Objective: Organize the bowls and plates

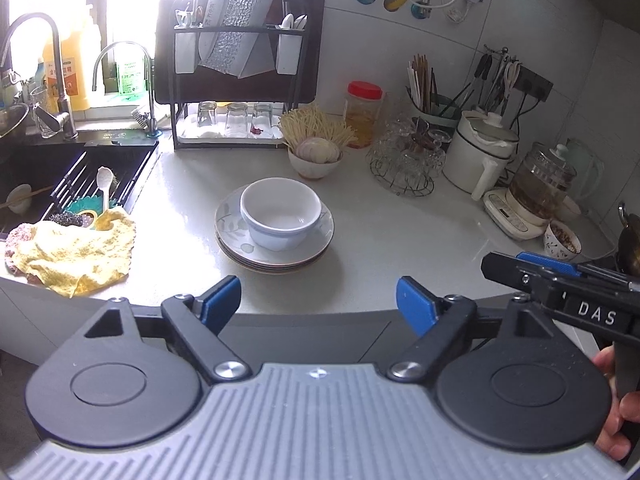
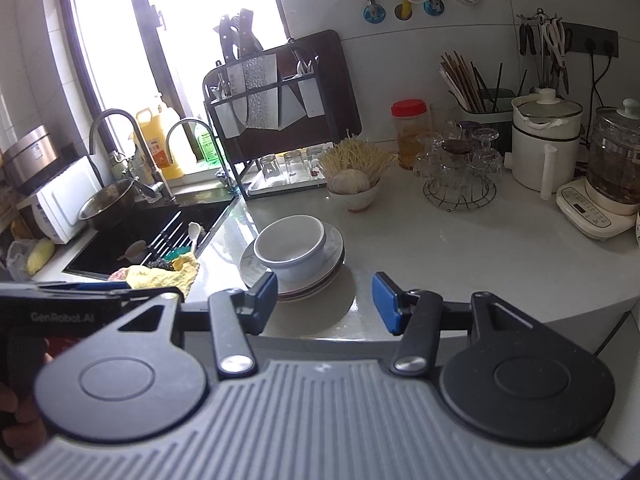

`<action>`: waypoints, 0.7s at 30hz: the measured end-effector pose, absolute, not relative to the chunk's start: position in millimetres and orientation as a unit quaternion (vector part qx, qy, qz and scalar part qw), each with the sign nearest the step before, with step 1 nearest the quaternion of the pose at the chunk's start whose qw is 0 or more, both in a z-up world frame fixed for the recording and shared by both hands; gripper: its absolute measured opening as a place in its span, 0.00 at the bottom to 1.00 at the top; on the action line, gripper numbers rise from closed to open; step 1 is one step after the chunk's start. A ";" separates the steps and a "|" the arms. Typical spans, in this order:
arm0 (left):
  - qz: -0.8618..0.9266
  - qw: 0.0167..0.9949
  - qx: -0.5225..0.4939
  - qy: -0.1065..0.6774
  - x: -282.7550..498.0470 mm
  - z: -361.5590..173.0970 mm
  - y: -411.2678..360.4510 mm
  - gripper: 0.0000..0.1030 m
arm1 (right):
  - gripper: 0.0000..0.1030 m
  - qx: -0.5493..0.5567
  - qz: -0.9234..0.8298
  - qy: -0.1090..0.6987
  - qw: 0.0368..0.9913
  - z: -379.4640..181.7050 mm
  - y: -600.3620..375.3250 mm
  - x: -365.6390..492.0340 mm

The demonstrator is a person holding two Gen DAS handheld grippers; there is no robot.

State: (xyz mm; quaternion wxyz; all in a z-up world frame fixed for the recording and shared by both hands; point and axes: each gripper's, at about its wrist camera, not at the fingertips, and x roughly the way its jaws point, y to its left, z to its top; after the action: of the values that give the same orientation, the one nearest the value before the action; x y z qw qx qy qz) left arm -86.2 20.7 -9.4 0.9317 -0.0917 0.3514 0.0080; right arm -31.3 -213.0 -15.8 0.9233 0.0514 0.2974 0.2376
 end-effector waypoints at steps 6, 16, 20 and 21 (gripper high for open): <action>0.016 0.931 -0.094 0.353 -87.9 -10.2 22.3 0.91 | 0.53 0.048 0.235 0.295 0.925 -15.1 -216.4 -31.4; 0.020 0.931 -0.095 0.352 -84.3 -10.0 17.8 0.92 | 0.54 0.053 0.227 0.294 0.927 -16.9 -227.6 -30.4; 0.023 0.928 -0.105 0.356 -80.4 -9.2 19.3 0.92 | 0.54 0.056 0.226 0.294 0.927 -15.8 -230.5 -29.3; 0.024 0.929 -0.103 0.355 -80.0 -8.4 19.0 0.92 | 0.54 0.055 0.224 0.293 0.928 -15.3 -231.2 -29.3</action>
State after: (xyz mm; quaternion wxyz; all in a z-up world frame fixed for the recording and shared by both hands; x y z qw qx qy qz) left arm -80.0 19.0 -8.4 0.9287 -0.1029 0.3553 0.0244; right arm -29.3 -231.2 -15.3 0.9278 0.0552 0.2928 0.2243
